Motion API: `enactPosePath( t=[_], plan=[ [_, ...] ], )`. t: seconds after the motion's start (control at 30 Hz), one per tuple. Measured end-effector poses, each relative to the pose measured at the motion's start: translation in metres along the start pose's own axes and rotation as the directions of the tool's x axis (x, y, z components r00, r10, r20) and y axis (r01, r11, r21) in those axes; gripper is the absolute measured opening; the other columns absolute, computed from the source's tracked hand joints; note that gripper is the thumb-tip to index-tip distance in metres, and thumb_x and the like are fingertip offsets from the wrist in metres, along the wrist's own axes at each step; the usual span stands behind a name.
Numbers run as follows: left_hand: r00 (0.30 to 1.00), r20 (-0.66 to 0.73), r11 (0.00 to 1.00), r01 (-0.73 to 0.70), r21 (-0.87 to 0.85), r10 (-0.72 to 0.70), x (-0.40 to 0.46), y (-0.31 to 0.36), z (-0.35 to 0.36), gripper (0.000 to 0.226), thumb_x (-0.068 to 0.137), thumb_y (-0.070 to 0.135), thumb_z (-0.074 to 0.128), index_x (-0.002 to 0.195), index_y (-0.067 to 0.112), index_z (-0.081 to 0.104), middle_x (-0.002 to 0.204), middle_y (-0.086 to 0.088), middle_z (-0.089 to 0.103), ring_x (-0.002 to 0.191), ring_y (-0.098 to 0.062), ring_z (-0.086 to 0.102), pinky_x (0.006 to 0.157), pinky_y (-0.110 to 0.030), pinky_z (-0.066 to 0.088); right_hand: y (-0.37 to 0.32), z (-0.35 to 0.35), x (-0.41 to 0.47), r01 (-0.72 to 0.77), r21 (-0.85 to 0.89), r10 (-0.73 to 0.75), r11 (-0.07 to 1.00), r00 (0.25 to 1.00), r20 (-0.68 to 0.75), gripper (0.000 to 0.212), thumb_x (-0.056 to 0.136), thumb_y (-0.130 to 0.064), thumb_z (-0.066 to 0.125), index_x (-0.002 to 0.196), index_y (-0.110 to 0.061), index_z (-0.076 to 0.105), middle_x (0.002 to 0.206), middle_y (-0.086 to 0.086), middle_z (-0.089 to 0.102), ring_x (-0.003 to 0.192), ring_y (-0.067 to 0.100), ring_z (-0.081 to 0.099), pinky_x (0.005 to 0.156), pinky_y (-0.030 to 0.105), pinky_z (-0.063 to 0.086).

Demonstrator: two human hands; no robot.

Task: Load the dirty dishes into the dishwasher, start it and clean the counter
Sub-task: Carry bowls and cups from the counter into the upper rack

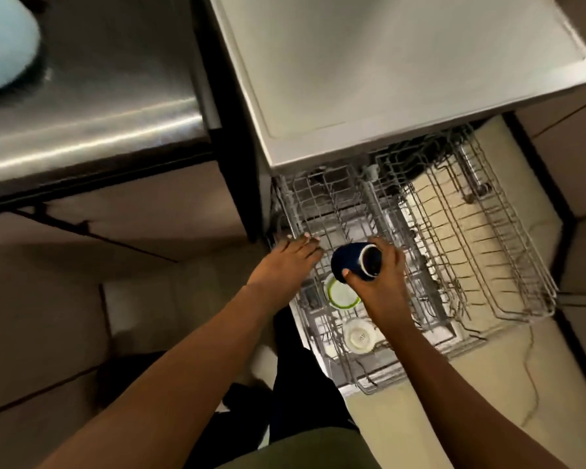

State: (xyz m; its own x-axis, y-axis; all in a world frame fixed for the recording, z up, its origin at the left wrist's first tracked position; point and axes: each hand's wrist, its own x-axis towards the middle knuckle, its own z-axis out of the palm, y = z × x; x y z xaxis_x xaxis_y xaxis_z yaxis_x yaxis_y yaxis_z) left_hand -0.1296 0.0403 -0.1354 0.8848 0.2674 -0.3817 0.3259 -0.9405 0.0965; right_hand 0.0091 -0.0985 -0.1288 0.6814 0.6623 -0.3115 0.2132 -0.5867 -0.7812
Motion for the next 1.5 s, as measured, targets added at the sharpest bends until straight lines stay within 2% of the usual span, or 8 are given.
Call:
enactPosePath(
  t=[0.17,0.37,0.5,0.6,0.8,1.13,1.3,1.5],
  plan=[
    [1.000,0.019,1.000,0.006,0.025,-0.007,0.025,-0.004,0.017,0.051,0.094,0.009,0.043,0.144,0.012,0.030,0.155,-0.009,0.024,0.146,-0.028,0.012,0.118,-0.046,0.012,0.029,0.020,0.048,0.112,-0.291,-0.087,0.950,0.991,0.099,0.073,0.068,-0.017,0.087,0.128,-0.012,0.045,0.132,0.012,0.037,0.117,0.031,0.048,0.097,0.038,0.046],
    [0.999,-0.036,1.000,0.003,-0.029,-0.004,0.025,-0.002,0.022,0.049,0.070,0.013,0.075,0.117,0.016,0.062,0.128,-0.004,0.059,0.132,-0.027,0.044,0.100,-0.040,0.043,0.059,0.055,0.084,0.343,-0.464,-0.258,0.817,0.936,0.238,0.074,0.062,-0.008,0.084,0.125,-0.015,0.047,0.130,0.014,0.042,0.111,0.038,0.049,0.081,0.048,0.054],
    [0.996,-0.092,0.998,-0.012,-0.066,0.006,0.020,-0.007,0.021,0.052,0.081,0.008,0.058,0.133,0.013,0.049,0.143,-0.006,0.045,0.142,-0.027,0.026,0.107,-0.042,0.037,0.059,0.072,0.104,0.402,-0.585,-0.226,0.705,0.909,0.351,0.072,0.063,-0.003,0.080,0.125,-0.018,0.046,0.128,0.010,0.039,0.115,0.034,0.043,0.065,0.038,0.052],
    [0.998,-0.067,0.996,-0.010,-0.092,0.004,0.018,-0.009,0.018,0.056,0.083,0.007,0.034,0.138,0.013,0.043,0.148,-0.007,0.039,0.145,-0.027,0.018,0.110,-0.043,0.032,0.064,0.079,0.112,0.451,-0.628,-0.229,0.634,0.886,0.404,0.075,0.062,-0.001,0.078,0.128,-0.017,0.046,0.126,0.013,0.043,0.112,0.034,0.044,0.068,0.041,0.052],
    [1.000,-0.006,0.987,0.010,-0.158,-0.011,0.011,-0.008,0.011,0.074,0.077,0.002,0.016,0.149,0.014,0.022,0.159,-0.003,0.015,0.148,-0.023,0.000,0.117,-0.039,0.015,0.059,0.061,0.109,0.413,-0.564,-0.131,0.715,0.871,0.473,0.099,0.066,-0.020,0.084,0.149,-0.024,0.029,0.152,0.005,0.027,0.139,0.032,0.024,0.105,0.050,0.032],
    [0.947,-0.180,0.951,0.230,-0.205,-0.267,-0.039,-0.036,-0.007,0.065,0.083,0.001,0.052,0.144,0.017,0.035,0.149,-0.004,0.034,0.135,-0.024,0.031,0.112,-0.037,0.027,0.001,0.030,0.059,0.453,-0.397,-0.438,0.798,0.889,0.135,0.034,0.084,0.001,0.056,0.115,-0.010,0.061,0.117,0.010,0.057,0.105,0.028,0.053,0.086,0.037,0.046],
    [0.856,-0.310,0.904,0.348,-0.250,-0.415,-0.102,-0.051,-0.009,0.058,0.082,0.001,0.051,0.138,0.015,0.042,0.145,-0.006,0.039,0.132,-0.026,0.036,0.110,-0.039,0.032,-0.043,0.051,0.015,0.629,-0.342,-0.612,0.698,0.772,0.171,0.020,0.090,-0.005,0.052,0.106,-0.009,0.062,0.106,0.008,0.056,0.092,0.026,0.056,0.070,0.036,0.048],
    [0.664,-0.442,0.797,0.507,-0.326,-0.603,-0.239,-0.071,-0.003,0.045,0.083,0.005,0.055,0.128,0.011,0.055,0.139,-0.010,0.049,0.126,-0.030,0.047,0.102,-0.041,0.040,-0.115,0.132,-0.059,0.836,-0.163,-0.744,0.524,0.543,0.389,0.026,0.092,-0.024,0.042,0.107,-0.013,0.061,0.104,0.005,0.055,0.092,0.023,0.058,0.081,0.036,0.048]
  ],
)
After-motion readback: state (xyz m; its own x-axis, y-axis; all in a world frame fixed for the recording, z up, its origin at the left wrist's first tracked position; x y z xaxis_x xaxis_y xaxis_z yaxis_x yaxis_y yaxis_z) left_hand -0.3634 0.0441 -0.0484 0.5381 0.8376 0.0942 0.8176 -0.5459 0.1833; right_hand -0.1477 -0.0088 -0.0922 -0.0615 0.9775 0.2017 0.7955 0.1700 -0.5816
